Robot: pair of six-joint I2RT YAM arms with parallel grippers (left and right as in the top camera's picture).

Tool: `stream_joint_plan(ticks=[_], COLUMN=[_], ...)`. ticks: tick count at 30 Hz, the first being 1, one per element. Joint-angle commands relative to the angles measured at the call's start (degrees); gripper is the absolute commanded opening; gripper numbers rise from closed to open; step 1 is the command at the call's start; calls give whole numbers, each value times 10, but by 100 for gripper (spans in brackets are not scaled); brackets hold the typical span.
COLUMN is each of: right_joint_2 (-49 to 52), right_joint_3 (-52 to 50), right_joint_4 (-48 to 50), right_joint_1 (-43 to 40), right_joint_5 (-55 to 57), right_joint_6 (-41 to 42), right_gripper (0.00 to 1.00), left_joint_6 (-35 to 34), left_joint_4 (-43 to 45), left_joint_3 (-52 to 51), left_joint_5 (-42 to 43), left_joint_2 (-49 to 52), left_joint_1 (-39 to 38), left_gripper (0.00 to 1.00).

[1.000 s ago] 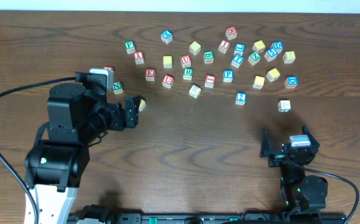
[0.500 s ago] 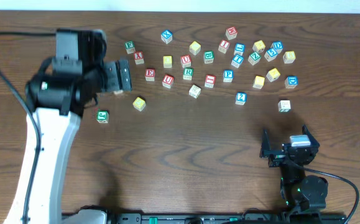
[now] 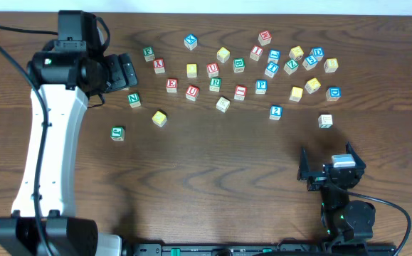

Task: Spell out NEURIPS
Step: 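Move the left gripper forward over the green N block, then lower the left gripper around the green N block and close it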

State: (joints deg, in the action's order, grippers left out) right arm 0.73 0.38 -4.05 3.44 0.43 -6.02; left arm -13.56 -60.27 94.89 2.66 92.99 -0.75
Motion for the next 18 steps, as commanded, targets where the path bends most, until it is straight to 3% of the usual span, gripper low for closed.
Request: stream_joint_plan(ticks=[1, 18], right_joint_2=[-2, -2], right_joint_3=[-1, -1], right_joint_4=[-3, -3], right_joint_1=[-5, -5], right_joint_5=[0, 0], right_joint_6=[9, 8], right_gripper=[99, 99], left_joint_6=[3, 32], left_joint_4=[-3, 26], left_joint_3=[18, 18], left_joint_5=[-2, -1], left_joint_2=[33, 123], left_joint_1=[2, 2], left_gripper=[98, 98])
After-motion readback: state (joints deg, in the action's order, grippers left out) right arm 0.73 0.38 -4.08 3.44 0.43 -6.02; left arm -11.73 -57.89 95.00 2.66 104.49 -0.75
